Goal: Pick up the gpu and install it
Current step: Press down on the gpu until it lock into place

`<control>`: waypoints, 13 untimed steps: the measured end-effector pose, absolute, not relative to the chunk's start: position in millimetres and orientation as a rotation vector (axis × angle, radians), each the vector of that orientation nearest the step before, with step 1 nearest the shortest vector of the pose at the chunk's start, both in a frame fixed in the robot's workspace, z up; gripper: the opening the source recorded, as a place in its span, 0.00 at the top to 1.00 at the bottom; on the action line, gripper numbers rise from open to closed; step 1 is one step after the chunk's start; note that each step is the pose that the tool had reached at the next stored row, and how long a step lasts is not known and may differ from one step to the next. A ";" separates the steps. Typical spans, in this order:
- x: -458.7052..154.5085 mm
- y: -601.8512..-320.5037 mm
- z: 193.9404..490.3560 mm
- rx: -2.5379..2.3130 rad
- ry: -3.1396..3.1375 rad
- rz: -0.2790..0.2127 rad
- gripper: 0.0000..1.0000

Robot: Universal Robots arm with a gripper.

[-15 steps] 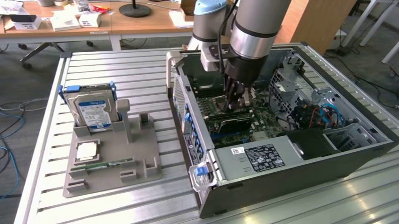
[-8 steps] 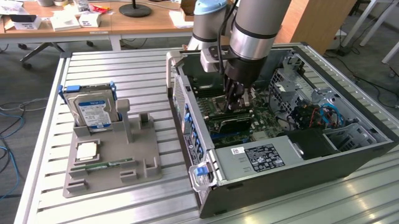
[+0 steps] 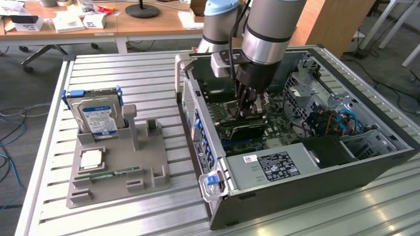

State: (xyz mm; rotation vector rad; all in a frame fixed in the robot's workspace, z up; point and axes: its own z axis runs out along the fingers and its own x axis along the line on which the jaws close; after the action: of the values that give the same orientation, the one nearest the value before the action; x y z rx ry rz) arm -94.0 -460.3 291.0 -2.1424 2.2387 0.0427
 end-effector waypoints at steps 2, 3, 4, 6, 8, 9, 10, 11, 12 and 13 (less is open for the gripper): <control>-94.0 -460.4 291.0 -2.143 2.239 0.043 0.89; -94.0 -460.4 291.0 -2.143 2.239 0.043 0.89; -94.0 -460.4 291.0 -2.143 2.239 0.043 0.89; -94.0 -460.3 289.9 -2.142 2.238 0.043 0.89; -94.0 -460.3 289.9 -2.142 2.239 0.043 0.89; -94.0 -460.3 289.9 -2.142 2.239 0.043 0.89; -94.0 -460.3 289.9 -2.142 2.239 0.043 0.89; -94.0 -460.4 289.9 -2.143 2.239 0.043 0.89; -94.0 -460.3 289.3 -2.142 2.239 0.043 0.89; -94.0 -460.3 288.6 -2.142 2.239 0.043 0.89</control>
State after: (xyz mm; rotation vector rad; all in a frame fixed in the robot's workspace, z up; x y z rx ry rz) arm -94.0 -460.3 288.6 -2.1423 2.2386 0.0428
